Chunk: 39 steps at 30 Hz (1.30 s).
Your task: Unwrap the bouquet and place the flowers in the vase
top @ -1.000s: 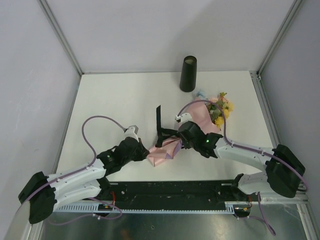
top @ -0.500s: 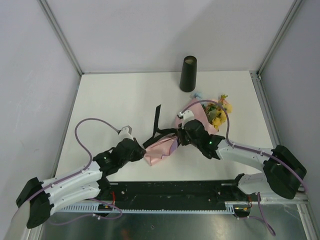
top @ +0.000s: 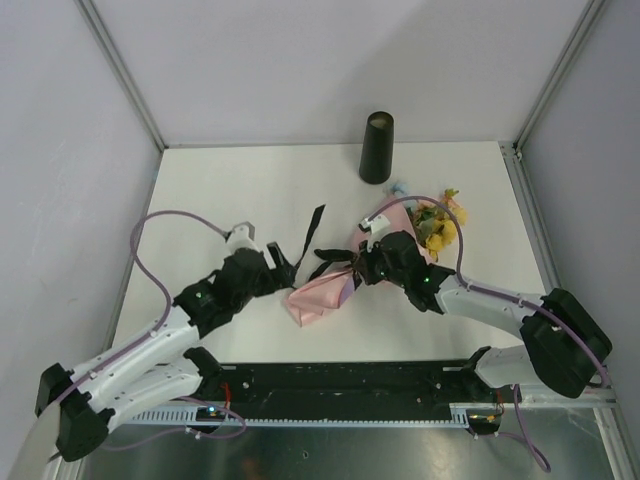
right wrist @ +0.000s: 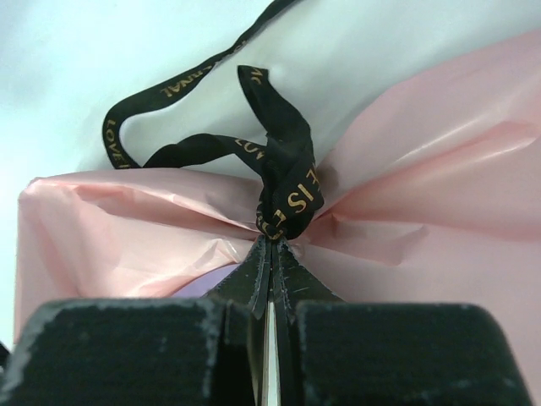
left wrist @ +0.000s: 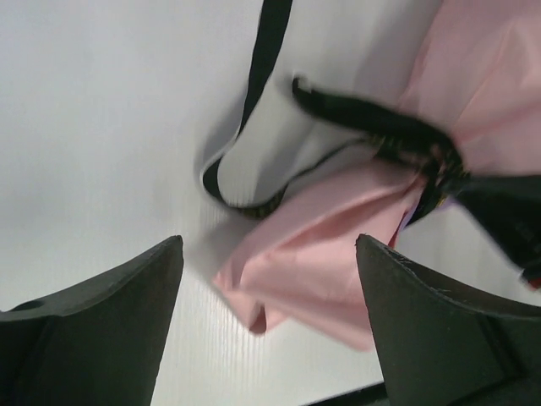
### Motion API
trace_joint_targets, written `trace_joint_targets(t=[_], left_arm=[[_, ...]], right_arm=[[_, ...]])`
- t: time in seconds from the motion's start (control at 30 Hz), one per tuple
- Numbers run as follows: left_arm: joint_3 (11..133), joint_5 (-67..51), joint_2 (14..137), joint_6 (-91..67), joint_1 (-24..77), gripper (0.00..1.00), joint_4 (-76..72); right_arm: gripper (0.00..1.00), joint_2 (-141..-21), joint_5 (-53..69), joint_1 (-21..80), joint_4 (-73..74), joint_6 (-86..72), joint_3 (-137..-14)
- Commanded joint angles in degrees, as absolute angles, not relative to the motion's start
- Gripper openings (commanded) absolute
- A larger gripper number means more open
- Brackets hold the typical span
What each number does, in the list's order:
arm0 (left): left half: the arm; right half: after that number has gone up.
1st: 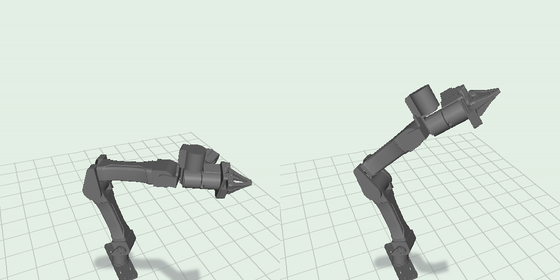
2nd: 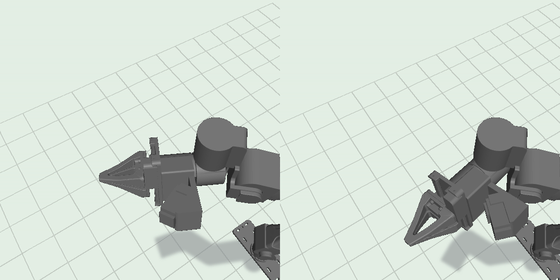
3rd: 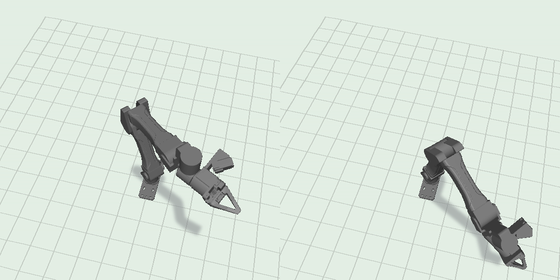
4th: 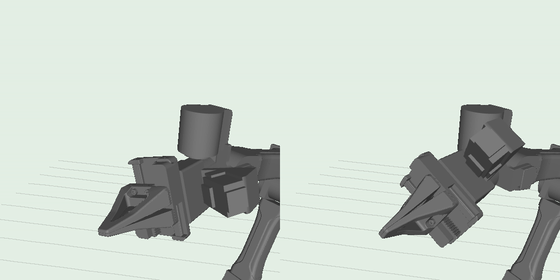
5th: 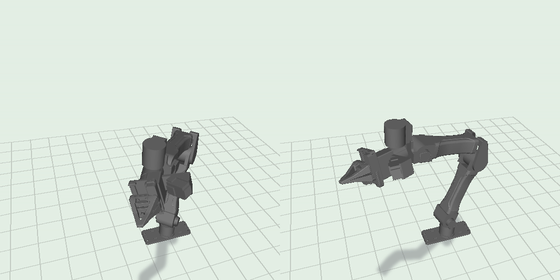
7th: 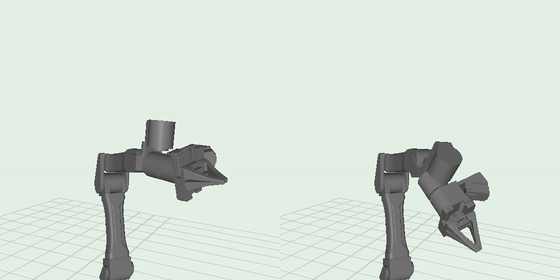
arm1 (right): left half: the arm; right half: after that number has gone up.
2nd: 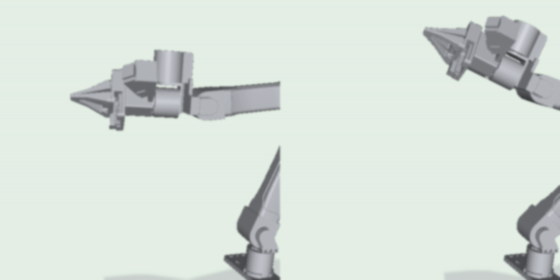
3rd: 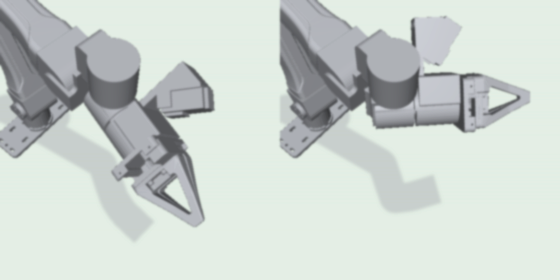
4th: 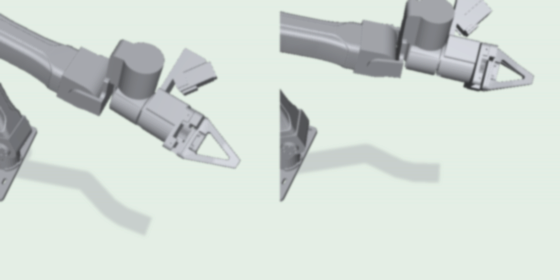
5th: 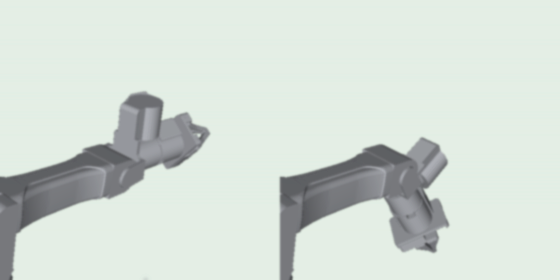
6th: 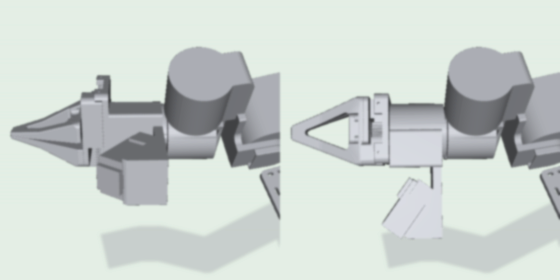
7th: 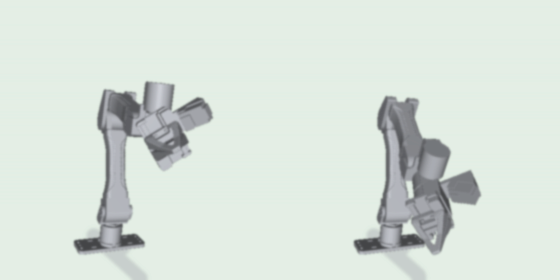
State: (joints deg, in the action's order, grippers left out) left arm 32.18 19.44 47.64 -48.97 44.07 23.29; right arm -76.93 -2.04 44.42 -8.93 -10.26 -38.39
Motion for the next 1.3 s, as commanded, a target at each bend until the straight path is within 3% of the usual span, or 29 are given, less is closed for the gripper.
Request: trace_joint_targets(t=[0.0, 0.43, 0.63, 1.0, 1.27], left_arm=[[40.1, 16.8, 51.6, -39.3, 38.9, 0.87, 24.1], [45.9, 4.5, 66.9, -36.9, 34.5, 0.90, 20.0], [49.7, 4.7, 76.1, -39.9, 33.6, 0.82, 19.8], [45.3, 5.5, 76.2, -42.6, 41.8, 0.76, 18.8], [40.2, 6.8, 72.3, -45.8, 45.3, 0.71, 17.2]], right_arm=[[0.00, -74.9, 5.8, 42.4, -16.9, -10.4, -35.6], [0.00, -73.1, 9.9, 41.7, -20.3, -11.8, -32.8], [0.01, -69.7, -4.6, 41.5, -13.3, -14.7, -32.6], [0.26, -58.3, -9.4, 44.4, -3.9, -19.0, -33.7], [0.37, -66.1, -7.7, 43.2, -1.0, -18.5, -40.4]])
